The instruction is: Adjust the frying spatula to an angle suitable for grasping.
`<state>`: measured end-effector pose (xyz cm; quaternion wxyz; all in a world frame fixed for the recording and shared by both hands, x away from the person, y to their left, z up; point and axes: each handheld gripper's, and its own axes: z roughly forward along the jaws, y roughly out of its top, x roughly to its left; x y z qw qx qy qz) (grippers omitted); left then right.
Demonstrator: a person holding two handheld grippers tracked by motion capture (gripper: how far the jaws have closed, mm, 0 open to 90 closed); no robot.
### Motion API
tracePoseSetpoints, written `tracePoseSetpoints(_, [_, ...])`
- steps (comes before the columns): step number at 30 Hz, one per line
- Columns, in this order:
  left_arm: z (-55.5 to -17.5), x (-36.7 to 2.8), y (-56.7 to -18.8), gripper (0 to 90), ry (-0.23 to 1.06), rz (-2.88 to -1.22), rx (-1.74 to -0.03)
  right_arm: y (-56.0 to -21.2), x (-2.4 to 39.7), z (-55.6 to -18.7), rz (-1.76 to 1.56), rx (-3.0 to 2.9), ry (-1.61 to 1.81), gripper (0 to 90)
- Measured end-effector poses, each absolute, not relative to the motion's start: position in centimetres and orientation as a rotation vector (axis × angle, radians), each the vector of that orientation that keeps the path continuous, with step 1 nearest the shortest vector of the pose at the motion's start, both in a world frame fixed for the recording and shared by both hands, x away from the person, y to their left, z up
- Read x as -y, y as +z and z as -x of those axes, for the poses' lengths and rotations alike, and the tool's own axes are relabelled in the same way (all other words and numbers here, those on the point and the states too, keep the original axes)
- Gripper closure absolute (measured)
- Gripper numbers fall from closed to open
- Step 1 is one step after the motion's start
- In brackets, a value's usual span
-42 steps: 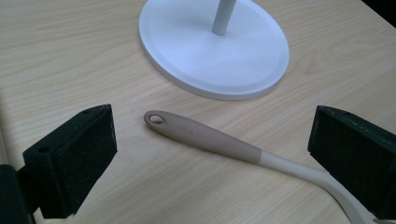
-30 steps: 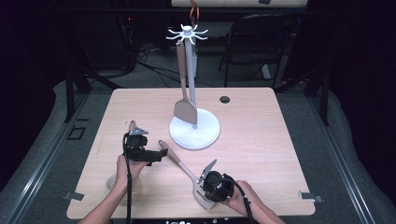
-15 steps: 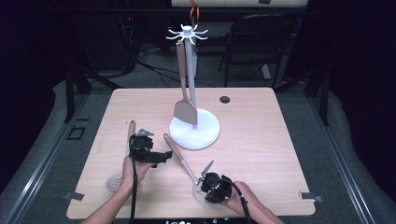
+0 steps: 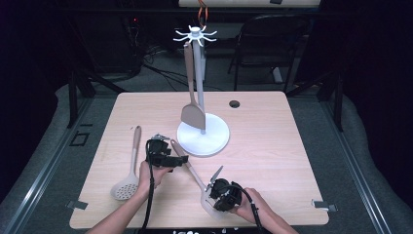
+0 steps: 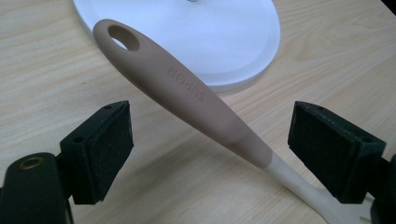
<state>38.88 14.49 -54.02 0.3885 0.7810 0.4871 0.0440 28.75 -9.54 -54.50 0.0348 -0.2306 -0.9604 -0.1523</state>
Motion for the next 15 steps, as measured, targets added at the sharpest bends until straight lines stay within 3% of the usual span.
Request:
tracePoseSetpoints(8, [-39.7, -13.6, -55.0, 19.0, 0.082, -2.002, -1.238, -54.6, 9.5, -28.8, 0.712, 2.945, -0.478, 88.9])
tracePoseSetpoints(15, [-40.0, -13.3, -55.4, 28.8, 0.062, -1.983, -1.247, -54.5, 9.5, -28.8, 0.702, 2.955, -0.467, 89.3])
